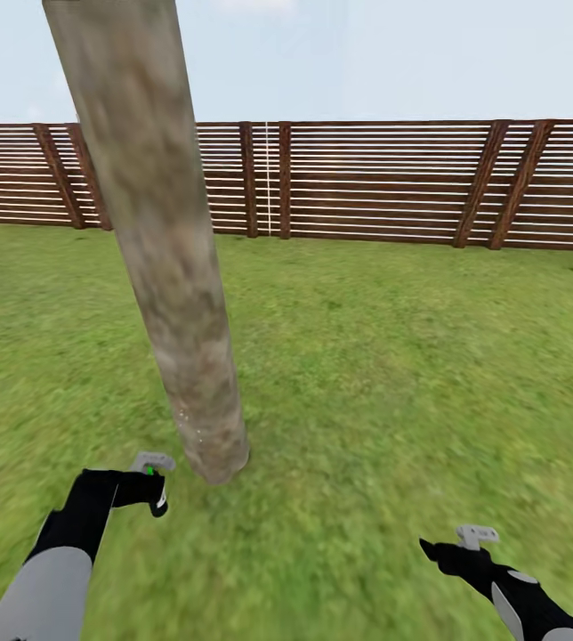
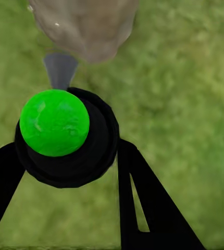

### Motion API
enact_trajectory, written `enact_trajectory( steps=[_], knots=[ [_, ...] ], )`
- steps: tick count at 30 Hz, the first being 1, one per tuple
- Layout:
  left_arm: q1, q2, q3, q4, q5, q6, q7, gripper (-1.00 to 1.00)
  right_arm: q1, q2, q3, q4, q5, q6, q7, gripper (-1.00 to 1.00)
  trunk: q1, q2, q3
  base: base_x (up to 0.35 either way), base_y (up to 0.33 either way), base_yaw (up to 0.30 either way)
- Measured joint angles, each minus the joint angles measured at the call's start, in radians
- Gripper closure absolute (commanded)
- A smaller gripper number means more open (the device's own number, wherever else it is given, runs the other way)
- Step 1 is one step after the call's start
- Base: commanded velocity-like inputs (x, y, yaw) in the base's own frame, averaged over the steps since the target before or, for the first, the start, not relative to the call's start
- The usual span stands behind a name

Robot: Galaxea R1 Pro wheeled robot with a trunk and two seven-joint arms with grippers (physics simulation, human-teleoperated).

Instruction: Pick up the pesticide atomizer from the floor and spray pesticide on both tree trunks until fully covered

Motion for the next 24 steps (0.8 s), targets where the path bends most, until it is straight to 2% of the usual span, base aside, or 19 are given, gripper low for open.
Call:
enact_trajectory(
  steps=[5,7,8,9,10,12,14,17,19,20,23,24],
  knots=[
    [-0.009,0.0,0.001,0.005,0.003,0.011,-0.004,1.0,0.0,0.0,0.0,0.003,0.001,0.0,0.0,-1.0,0.0,0.0,0.0,-0.019,0.0,0.0],
    [-0.042,0.009,0.0,-0.005,0.006,0.059,-0.008,1.0,0.0,0.0,0.0,0.007,0.001,0.0,0.0,-1.0,0.0,0.0,0.0,-0.001,0.0,0.0],
    [-0.07,0.025,-0.005,-0.005,0.004,0.084,-0.016,1.0,0.0,0.0,0.0,0.012,0.001,0.0,0.0,-1.0,0.0,0.0,0.0,0.0,0.0,0.0],
    [-0.107,0.07,-0.027,-0.006,0.002,0.106,-0.08,1.0,0.0,0.0,0.0,0.018,0.001,0.0,0.0,-1.0,0.0,0.0,0.0,0.0,0.0,0.0],
    [-0.136,0.103,-0.043,-0.009,0.006,0.117,-0.136,1.0,0.0,0.0,0.0,0.02,0.0,0.0,0.0,-1.0,0.0,0.0,0.0,0.0,0.0,0.0],
    [-0.19,0.147,-0.07,-0.009,0.004,0.153,-0.206,1.0,0.0,0.0,0.0,0.021,0.0,0.0,0.0,-1.0,0.0,0.0,0.0,0.0,0.0,0.0],
    [-0.244,0.167,-0.093,-0.009,0.006,0.175,-0.23,1.0,0.0,0.0,0.0,0.021,0.001,0.0,0.0,-1.0,0.0,0.0,0.0,0.0,0.0,0.0],
    [-0.304,0.169,-0.176,-0.008,0.009,0.242,-0.25,1.0,0.0,0.0,0.0,0.021,0.001,0.0,0.0,-1.0,0.0,0.0,0.0,0.0,0.0,0.0],
    [-0.302,0.167,-0.238,-0.007,0.008,0.258,-0.28,1.0,0.0,0.001,0.0,0.021,0.001,0.0,0.0,-1.0,0.0,0.0,0.0,0.0,0.0,0.0],
    [-0.29,0.168,-0.25,0.001,0.002,0.25,-0.287,1.0,0.0,0.001,0.0,0.022,0.001,0.0,0.0,-1.0,0.0,0.0,0.0,0.0,0.0,0.0],
    [-0.216,0.169,-0.255,0.009,0.0,0.236,-0.291,1.0,0.0,0.003,0.0,0.023,0.001,0.0,0.0,-1.0,0.0,0.0,0.0,0.0,0.0,0.0],
    [-0.177,0.168,-0.255,0.011,0.002,0.206,-0.29,1.0,0.0,0.003,0.0,0.023,0.001,0.0,0.0,-1.0,0.0,0.0,0.0,0.0,0.0,0.0]
  ],
)
